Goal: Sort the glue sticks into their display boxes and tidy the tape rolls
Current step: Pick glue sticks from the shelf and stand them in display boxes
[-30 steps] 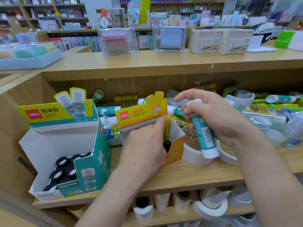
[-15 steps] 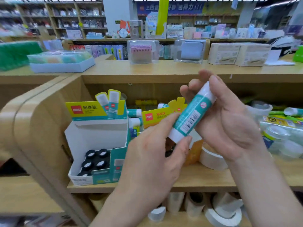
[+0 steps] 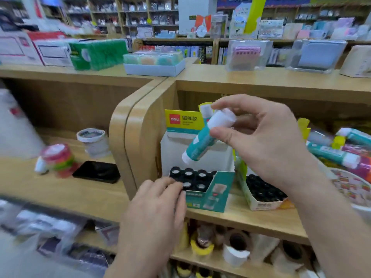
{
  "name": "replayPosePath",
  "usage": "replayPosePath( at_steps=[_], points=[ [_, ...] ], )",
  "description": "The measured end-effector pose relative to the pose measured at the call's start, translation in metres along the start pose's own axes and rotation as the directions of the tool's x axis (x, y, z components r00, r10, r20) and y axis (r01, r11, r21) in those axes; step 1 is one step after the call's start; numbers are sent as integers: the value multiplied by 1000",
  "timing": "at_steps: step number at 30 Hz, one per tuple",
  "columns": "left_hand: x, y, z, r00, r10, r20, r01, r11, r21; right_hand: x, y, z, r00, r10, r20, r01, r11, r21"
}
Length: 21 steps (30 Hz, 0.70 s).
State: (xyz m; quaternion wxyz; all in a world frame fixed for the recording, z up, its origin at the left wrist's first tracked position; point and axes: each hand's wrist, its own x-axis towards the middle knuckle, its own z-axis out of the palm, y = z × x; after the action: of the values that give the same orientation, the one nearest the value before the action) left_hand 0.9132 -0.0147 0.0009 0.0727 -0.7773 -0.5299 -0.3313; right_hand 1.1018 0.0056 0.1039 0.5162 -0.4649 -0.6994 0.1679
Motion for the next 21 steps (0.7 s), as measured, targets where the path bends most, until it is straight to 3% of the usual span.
replayPosePath(
  at_steps=[4, 8, 11, 21],
  points=[
    [-7, -9, 13, 991, 77, 112, -77, 997, -2, 9, 0, 27, 998, -6, 59, 26, 939, -343],
    [-5, -9, 14, 980, 141, 138, -140, 990, -14, 16, -7, 45, 985, 49, 167, 44, 860, -508],
    [-5, -10, 16, 985, 124, 116, -118, 991, -58, 22, -9, 53, 951, 92, 294, 131, 743, -656],
    [1, -13, 6, 989, 62, 134, -47, 993, -111, 31, -2, 56, 950, 11, 313, 240, 619, -748]
  ],
)
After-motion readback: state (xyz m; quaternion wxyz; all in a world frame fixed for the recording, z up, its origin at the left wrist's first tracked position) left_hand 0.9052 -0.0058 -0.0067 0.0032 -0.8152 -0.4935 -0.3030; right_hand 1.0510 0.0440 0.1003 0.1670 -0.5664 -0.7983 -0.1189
